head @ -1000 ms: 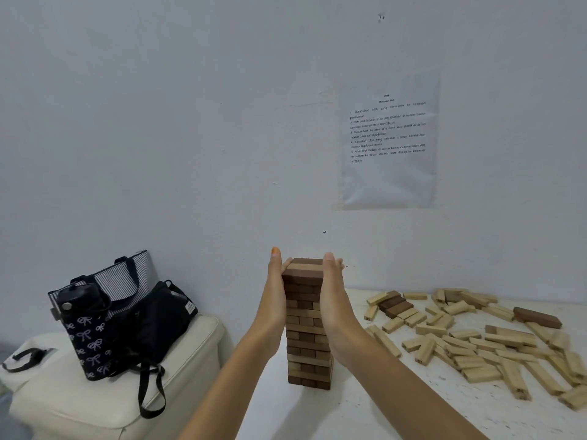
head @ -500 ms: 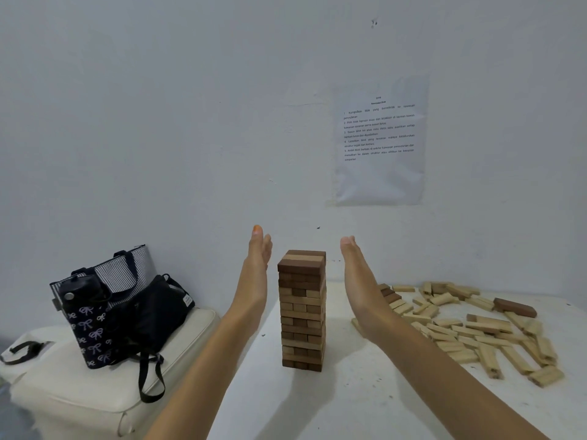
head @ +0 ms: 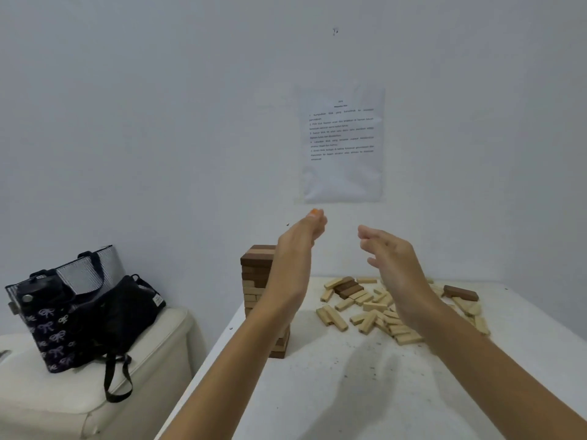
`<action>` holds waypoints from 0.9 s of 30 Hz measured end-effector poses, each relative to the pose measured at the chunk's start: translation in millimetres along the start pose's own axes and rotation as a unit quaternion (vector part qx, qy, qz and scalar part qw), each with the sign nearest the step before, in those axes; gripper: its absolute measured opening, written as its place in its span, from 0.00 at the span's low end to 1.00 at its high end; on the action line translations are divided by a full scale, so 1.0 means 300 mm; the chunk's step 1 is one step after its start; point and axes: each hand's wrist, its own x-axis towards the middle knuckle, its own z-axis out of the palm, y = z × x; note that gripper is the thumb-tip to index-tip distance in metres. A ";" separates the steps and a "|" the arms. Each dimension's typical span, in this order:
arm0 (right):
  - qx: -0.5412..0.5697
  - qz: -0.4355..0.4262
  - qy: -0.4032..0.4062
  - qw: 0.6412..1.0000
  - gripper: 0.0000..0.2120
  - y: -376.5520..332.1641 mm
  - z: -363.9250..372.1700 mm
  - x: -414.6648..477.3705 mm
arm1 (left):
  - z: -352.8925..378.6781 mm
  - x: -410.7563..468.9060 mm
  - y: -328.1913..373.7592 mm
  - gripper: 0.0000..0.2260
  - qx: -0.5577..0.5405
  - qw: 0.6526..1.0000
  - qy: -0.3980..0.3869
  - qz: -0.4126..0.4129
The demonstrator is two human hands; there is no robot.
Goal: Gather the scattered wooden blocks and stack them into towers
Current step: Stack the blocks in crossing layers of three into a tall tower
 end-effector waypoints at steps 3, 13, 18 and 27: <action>-0.027 -0.003 0.020 0.999 0.19 0.042 -0.074 0.028 | 0.068 0.018 -0.052 0.14 0.000 1.000 -0.026 0.000; -0.085 0.045 0.041 0.995 0.11 0.251 -0.205 0.178 | 0.176 0.170 -0.324 0.10 0.028 0.996 0.025 -0.082; -0.131 0.083 0.017 0.988 0.07 0.390 -0.191 0.290 | 0.193 0.287 -0.486 0.09 0.067 0.988 0.056 -0.131; -0.243 0.097 -0.030 0.965 0.18 0.602 -0.094 0.490 | 0.204 0.479 -0.707 0.10 0.196 0.973 0.014 -0.119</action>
